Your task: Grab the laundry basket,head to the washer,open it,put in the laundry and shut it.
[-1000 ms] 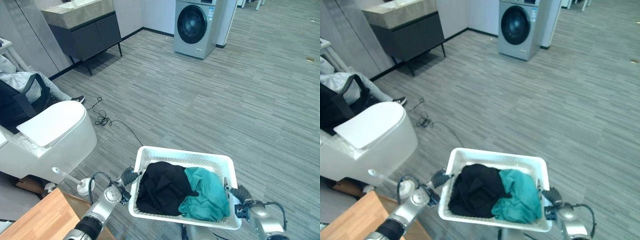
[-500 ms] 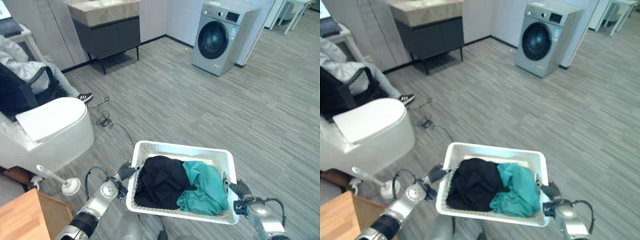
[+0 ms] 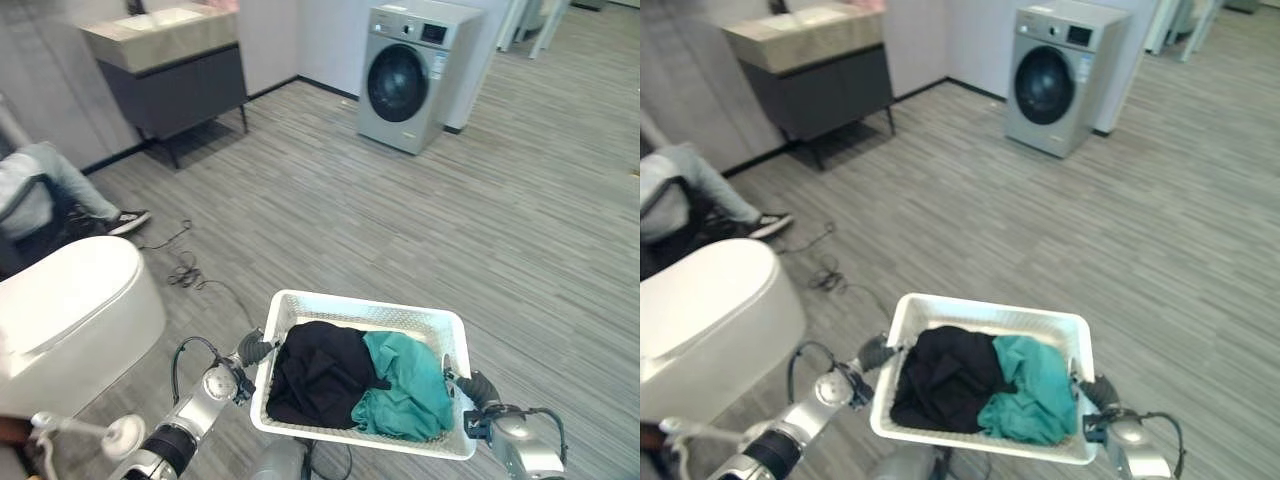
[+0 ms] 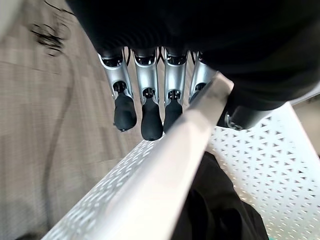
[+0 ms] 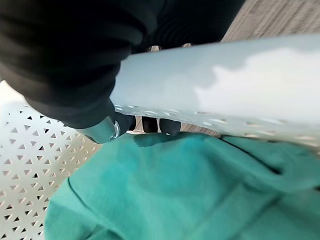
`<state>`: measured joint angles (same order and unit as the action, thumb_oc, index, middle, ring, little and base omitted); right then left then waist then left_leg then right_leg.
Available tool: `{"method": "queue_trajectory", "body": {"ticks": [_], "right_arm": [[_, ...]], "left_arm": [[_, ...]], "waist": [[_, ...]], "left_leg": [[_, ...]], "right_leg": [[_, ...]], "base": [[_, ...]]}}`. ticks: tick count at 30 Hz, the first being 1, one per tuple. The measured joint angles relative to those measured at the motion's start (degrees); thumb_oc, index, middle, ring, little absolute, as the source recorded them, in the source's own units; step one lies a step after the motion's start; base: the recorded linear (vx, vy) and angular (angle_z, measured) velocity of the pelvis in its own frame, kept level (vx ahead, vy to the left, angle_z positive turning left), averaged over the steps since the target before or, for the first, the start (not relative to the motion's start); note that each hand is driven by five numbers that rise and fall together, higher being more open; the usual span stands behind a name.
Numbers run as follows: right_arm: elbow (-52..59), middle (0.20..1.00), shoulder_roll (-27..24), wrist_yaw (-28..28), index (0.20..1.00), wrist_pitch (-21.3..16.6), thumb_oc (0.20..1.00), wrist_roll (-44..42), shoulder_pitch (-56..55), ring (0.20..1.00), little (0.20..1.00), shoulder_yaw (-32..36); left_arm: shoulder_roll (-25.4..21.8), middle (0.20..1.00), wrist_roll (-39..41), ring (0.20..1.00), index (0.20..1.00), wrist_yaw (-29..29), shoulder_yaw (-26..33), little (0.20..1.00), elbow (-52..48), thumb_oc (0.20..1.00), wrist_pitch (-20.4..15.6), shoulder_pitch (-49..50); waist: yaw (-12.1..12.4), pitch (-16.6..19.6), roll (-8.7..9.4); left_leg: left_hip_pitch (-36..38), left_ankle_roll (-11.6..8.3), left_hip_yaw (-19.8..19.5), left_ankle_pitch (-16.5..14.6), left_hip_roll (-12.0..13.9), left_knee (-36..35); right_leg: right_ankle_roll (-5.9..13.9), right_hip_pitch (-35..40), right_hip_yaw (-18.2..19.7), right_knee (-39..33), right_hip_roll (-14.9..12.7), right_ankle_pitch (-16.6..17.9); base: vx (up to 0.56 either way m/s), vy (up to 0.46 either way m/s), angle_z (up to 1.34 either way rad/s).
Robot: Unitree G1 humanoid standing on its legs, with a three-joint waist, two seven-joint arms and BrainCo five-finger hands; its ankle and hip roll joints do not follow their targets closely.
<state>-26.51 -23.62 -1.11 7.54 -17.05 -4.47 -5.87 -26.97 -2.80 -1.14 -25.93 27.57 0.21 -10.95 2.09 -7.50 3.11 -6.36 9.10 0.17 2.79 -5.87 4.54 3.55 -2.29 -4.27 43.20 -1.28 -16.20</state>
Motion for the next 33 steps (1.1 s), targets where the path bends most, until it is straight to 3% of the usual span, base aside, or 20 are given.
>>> {"method": "queue_trajectory", "body": {"ticks": [2,5,8,9,10,11,12,13,14,16,19,20,22,23,25,27,28,29,31,33], "right_arm": [[1.88,0.2,0.06,0.0,0.2,-0.06,0.2,0.03,-0.55,0.2,0.2,2.24],[2.54,0.2,0.23,0.08,0.2,-0.06,0.2,-0.02,-1.04,0.2,0.2,2.26],[2.53,0.2,0.51,0.13,0.2,-0.06,0.2,-0.01,-0.43,0.2,0.2,1.85],[2.73,0.2,0.24,0.18,0.2,-0.12,0.2,0.0,-0.91,0.2,0.2,1.85],[3.63,0.2,-0.83,0.56,0.2,-0.5,0.2,0.01,-0.93,0.2,0.2,1.89],[3.37,0.2,-1.11,0.74,0.2,-0.46,0.2,-0.01,0.86,0.2,0.2,1.83],[3.07,0.2,-1.12,0.81,0.2,-0.23,0.2,0.01,1.28,0.2,0.2,1.81],[3.08,0.2,-1.06,1.01,0.2,-0.09,0.2,0.01,1.4,0.2,0.2,1.76],[3.09,0.2,-0.6,1.11,0.2,-0.09,0.2,0.05,0.87,0.2,0.2,1.71],[2.93,0.2,-0.49,1.17,0.2,-0.03,0.2,0.07,-0.43,0.2,0.2,1.61],[2.79,0.2,-0.57,1.46,0.2,0.0,0.2,1.09,-1.86,0.2,0.2,1.76],[2.79,0.2,-0.35,1.63,0.2,0.03,0.2,1.09,-2.58,0.2,0.2,1.66],[2.55,0.2,-0.09,1.72,0.2,0.12,0.2,1.12,-2.68,0.2,0.2,1.64],[-0.21,0.2,-0.07,1.54,0.2,0.12,0.2,1.1,-1.93,0.2,0.2,2.5],[-0.03,0.2,-1.51,1.77,0.2,0.03,0.2,0.92,-2.04,0.2,0.2,2.89],[0.68,0.2,-1.25,1.61,0.2,-0.3,0.2,0.87,-1.22,0.2,0.2,2.48],[1.48,0.2,-1.54,1.53,0.2,-0.44,0.2,0.79,-0.9,0.2,0.2,2.13],[1.52,0.2,-1.59,1.26,0.2,-0.55,0.2,0.36,-0.54,0.2,0.2,2.01],[1.35,0.2,-0.87,1.02,0.2,-0.54,0.2,-0.69,0.17,0.2,0.2,1.68],[2.17,0.2,-0.69,0.91,0.2,-0.55,0.2,-0.77,-0.12,0.2,0.2,1.91]], "left_arm": [[-0.09,0.2,-0.01,0.2,0.2,-0.01,0.43,0.2,-2.86,0.2,0.01,-0.41],[-0.04,0.2,-0.02,0.2,0.2,0.01,0.79,0.2,-2.76,0.2,0.0,-2.65],[-0.76,0.2,-0.02,0.2,0.2,0.01,0.67,0.2,-1.95,0.2,0.02,-2.48],[-0.33,0.2,-0.04,0.2,0.2,0.03,0.59,0.2,-2.01,0.2,0.0,-2.47],[0.09,0.2,-0.02,0.2,0.2,-0.27,1.14,0.2,-2.48,0.2,-0.18,-2.47],[1.46,0.2,-0.05,0.2,0.2,-0.41,1.8,0.2,1.14,0.2,-0.34,-4.92],[1.48,0.2,-0.05,0.2,0.2,-0.31,1.54,0.2,2.29,0.2,-0.26,-5.86],[1.45,0.2,-0.08,0.2,0.2,-0.28,1.48,0.2,2.76,0.2,-0.25,-6.23],[1.58,0.2,-0.11,0.2,0.2,-0.36,1.74,0.2,2.72,0.2,-0.46,-5.37],[2.08,0.2,-0.17,0.2,0.2,-0.46,2.13,0.2,2.02,0.2,-0.53,-3.36],[2.83,0.2,-0.62,0.2,0.2,-0.8,2.07,0.2,1.5,0.2,-0.31,-0.27],[2.77,0.2,-0.64,0.2,0.2,-0.77,2.04,0.2,1.5,0.2,-0.31,0.14],[2.83,0.2,-0.77,0.2,0.2,-0.82,2.05,0.2,1.52,0.2,-0.2,0.37],[5.73,0.2,-0.91,0.2,0.2,-1.46,1.91,0.2,3.41,0.2,-0.07,-0.05],[6.37,0.2,-1.22,0.2,0.2,-1.39,1.82,0.2,3.27,0.2,-0.49,-0.49],[4.64,0.2,-1.28,0.2,0.2,-1.06,1.61,0.2,3.05,0.2,-0.37,-1.07],[4.0,0.2,-1.27,0.2,0.2,-0.72,1.55,0.2,2.59,0.2,-0.45,-1.44],[3.57,0.2,-1.22,0.2,0.2,-0.73,1.52,0.2,1.65,0.2,-0.46,-1.85],[2.1,0.2,-1.07,0.2,0.2,-0.78,1.59,0.2,0.23,0.2,-0.43,-2.72],[1.55,0.2,-0.94,0.2,0.2,-0.73,1.54,0.2,-0.4,0.2,-0.41,-3.32]], "waist": [[-0.08,-0.72,-2.37],[-2.48,-1.07,-3.13],[-1.86,-1.08,-3.09],[-1.58,-1.12,-3.19],[-0.71,-1.28,-4.61],[-1.58,-3.48,-5.85],[-2.5,-3.66,-5.36],[-2.9,-4.18,-4.27],[-3.1,-4.73,-2.77],[-3.33,-4.57,-2.05],[-3.81,-1.96,-2.47],[-3.93,-1.0,-2.28],[-4.43,0.05,-2.76],[-5.3,1.39,-4.78],[-6.24,2.1,-5.63],[-5.51,2.03,-4.14],[-5.51,1.99,-3.47],[-4.93,1.61,-2.86],[-3.89,0.45,-0.29],[-3.83,-0.2,1.2]], "left_leg": [[3.1,0.86,-0.53,-0.3,-0.38,-1.95],[5.4,0.48,-4.19,0.05,-0.87,-3.22],[7.37,0.45,-3.21,0.02,-0.92,-2.08],[7.54,-0.5,-4.3,-1.61,-1.3,-1.7],[7.56,-1.96,-8.28,-6.35,0.11,-1.34],[6.7,-2.16,-10.54,-7.94,1.68,0.41],[6.81,-2.51,-10.92,-8.06,1.63,-0.36],[7.87,-2.56,-10.86,-7.85,0.69,-0.99],[9.81,-3.56,-10.72,-10.7,-0.98,0.05],[11.76,-0.84,-10.42,-12.74,-1.9,1.67],[16.66,-2.33,-12.61,-19.48,-0.59,3.92],[18.79,-2.99,-13.13,-19.68,0.33,2.91],[21.3,-4.21,-11.76,-20.04,2.67,4.52],[19.36,-8.17,-9.77,-19.96,5.81,12.05],[9.8,-12.76,-5.44,-15.92,9.21,31.34],[-0.06,-10.71,-1.04,-11.56,13.09,49.47],[-2.35,-8.36,-1.08,-7.47,13.49,51.73],[-4.86,-7.94,-1.04,-3.96,14.45,54.08],[-10.77,-8.35,-0.37,-3.26,15.7,57.19],[-15.09,-7.96,0.83,-5.31,15.91,52.06]], "right_leg": [[0.23,-3.99,-4.95,1.39,-5.55,-0.61],[0.94,-5.88,-3.66,-6.06,-5.71,-0.09],[1.98,-5.73,-3.41,-7.55,-5.77,0.87],[1.81,-6.79,-3.21,-7.71,-4.86,0.39],[0.96,-9.08,-2.28,-7.33,-2.22,-0.72],[1.78,-10.51,7.36,-21.12,4.87,-0.22],[2.62,-12.11,9.8,-28.15,5.08,2.94],[3.17,-13.62,11.33,-34.31,3.57,7.01],[3.4,-16.17,9.73,-39.7,-0.56,12.79],[4.03,-17.59,6.4,-42.49,-4.09,15.29],[4.41,-15.39,4.66,-38.91,-5.35,16.7],[4.31,-13.14,4.57,-38.37,-4.89,16.55],[2.24,-10.68,2.63,-38.18,-3.75,25.81],[-0.44,-8.52,-0.9,-36.16,-1.53,23.95],[-4.02,-6.51,-3.67,-35.29,0.76,20.61],[-7.47,-3.17,-4.17,-35.01,3.41,17.72],[-9.26,-2.13,-3.91,-35.04,3.96,16.18],[-10.39,-0.67,-3.79,-35.17,4.86,15.25],[-11.68,3.02,-3.82,-36.22,5.44,14.23],[-11.12,6.49,-3.86,-38.71,5.36,12.93]], "base": [[0.22,0.094,-0.3],[0.04,0.012,0.47],[0.26,-0.033,0.5],[0.7,-0.139,0.11],[0.68,-0.186,0.31],[0.4,-0.106,0.49],[0.48,-0.151,0.63],[0.26,-0.092,0.39],[0.38,-0.141,0.29],[0.44,-0.145,0.17],[0.52,-0.221,0.23],[0.67,-0.376,0.44],[0.48,-0.337,0.47],[0.38,-0.382,0.59],[0.28,-0.323,0.54],[0.31,-0.385,-0.01],[0.23,-0.279,-0.24],[0.14,-0.151,-0.07],[0.28,-0.102,-0.07],[0.22,-0.005,0.07]]}}
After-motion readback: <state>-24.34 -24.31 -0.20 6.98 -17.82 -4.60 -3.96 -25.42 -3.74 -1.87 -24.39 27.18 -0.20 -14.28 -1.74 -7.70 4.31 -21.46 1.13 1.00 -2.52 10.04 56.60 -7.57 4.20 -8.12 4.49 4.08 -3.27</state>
